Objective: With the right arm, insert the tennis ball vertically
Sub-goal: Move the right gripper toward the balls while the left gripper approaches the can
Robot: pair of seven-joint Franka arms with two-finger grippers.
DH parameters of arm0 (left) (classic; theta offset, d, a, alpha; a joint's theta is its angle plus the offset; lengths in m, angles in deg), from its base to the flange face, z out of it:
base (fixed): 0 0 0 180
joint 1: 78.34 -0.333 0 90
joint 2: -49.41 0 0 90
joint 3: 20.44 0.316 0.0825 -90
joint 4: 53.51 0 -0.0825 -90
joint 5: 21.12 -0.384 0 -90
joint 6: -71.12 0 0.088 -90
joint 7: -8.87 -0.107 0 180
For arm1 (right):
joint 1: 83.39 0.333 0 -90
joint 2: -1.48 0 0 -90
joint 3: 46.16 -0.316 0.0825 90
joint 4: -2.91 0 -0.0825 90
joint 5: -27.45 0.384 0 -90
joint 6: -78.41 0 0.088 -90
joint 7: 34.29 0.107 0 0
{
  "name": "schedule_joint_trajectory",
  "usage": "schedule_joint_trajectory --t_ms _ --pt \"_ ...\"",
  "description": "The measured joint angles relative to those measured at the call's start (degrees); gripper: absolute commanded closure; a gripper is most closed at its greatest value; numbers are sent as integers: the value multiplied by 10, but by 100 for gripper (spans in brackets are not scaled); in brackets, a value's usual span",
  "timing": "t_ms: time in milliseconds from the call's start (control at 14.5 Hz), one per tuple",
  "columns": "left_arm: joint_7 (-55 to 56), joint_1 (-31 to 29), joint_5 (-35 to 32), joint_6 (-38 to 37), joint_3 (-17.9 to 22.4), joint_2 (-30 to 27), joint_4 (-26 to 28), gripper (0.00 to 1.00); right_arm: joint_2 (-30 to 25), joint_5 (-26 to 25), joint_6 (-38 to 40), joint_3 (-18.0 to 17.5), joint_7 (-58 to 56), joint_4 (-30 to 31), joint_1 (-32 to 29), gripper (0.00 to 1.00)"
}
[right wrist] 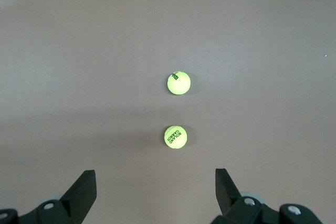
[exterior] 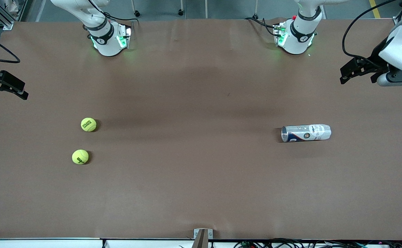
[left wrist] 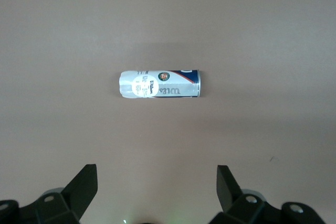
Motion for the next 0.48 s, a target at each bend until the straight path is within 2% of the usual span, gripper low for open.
schedule_joint_trajectory --t_ms 276,482 --pt "32 -4 0 -3 3 16 7 0 13 0 0 1 0 0 -29 0" --pt "36 -8 -1 35 5 14 60 0 30 0 -2 1 0 0 -33 0"
